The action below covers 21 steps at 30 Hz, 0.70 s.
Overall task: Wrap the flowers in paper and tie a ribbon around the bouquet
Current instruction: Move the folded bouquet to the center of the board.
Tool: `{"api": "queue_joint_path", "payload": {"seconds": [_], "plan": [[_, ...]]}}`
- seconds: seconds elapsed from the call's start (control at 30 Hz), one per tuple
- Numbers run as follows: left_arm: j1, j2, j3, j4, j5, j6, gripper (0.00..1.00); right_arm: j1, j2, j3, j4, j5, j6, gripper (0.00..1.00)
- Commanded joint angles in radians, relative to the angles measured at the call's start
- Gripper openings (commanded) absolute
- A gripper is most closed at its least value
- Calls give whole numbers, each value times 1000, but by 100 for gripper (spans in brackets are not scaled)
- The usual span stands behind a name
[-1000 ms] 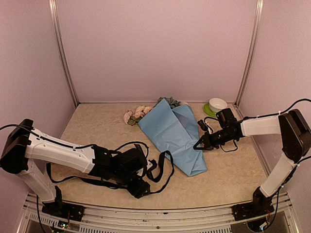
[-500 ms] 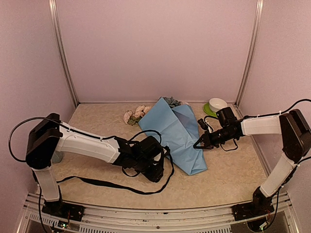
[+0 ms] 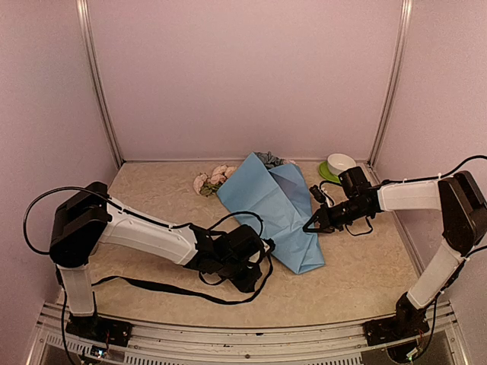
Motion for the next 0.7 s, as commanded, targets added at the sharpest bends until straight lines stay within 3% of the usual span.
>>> {"api": "queue_joint_path", "payload": {"seconds": [0.0,0.23,0.43,0.67], "plan": [[-73,-31,-28,17,-5,47,0,-11,-38,30,-5,-3,4,0],[-160,-99,148,27,-1,185,0,-11,-44,27,-9,-5,4,0],[-232,-44,361,-9,104,370,0,-10,-36,36,-11,-4,6,0],[-270,88,576,-36,272,487,0,-10,-25,50,-22,7,-5,0]]}}
